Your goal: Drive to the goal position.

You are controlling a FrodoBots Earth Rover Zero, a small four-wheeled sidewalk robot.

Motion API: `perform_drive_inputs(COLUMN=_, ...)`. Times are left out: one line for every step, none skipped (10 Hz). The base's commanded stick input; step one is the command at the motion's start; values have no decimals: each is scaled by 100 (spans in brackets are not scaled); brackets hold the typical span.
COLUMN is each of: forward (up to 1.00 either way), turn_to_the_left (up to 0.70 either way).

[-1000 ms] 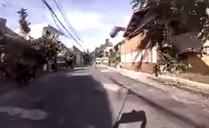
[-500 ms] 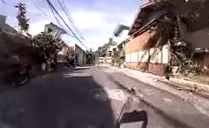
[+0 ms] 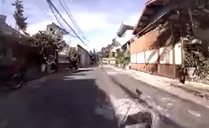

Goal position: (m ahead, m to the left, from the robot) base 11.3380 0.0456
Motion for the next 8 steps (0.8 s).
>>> perform_drive_inputs(forward=100, turn_to_the_left=0)
perform_drive_inputs(forward=100, turn_to_the_left=0)
perform_drive_inputs(forward=100, turn_to_the_left=0)
perform_drive_inputs(forward=100, turn_to_the_left=0)
perform_drive_inputs(forward=100, turn_to_the_left=0)
perform_drive_inputs(forward=100, turn_to_the_left=0)
perform_drive_inputs(forward=100, turn_to_the_left=0)
perform_drive_inputs(forward=100, turn_to_the_left=0)
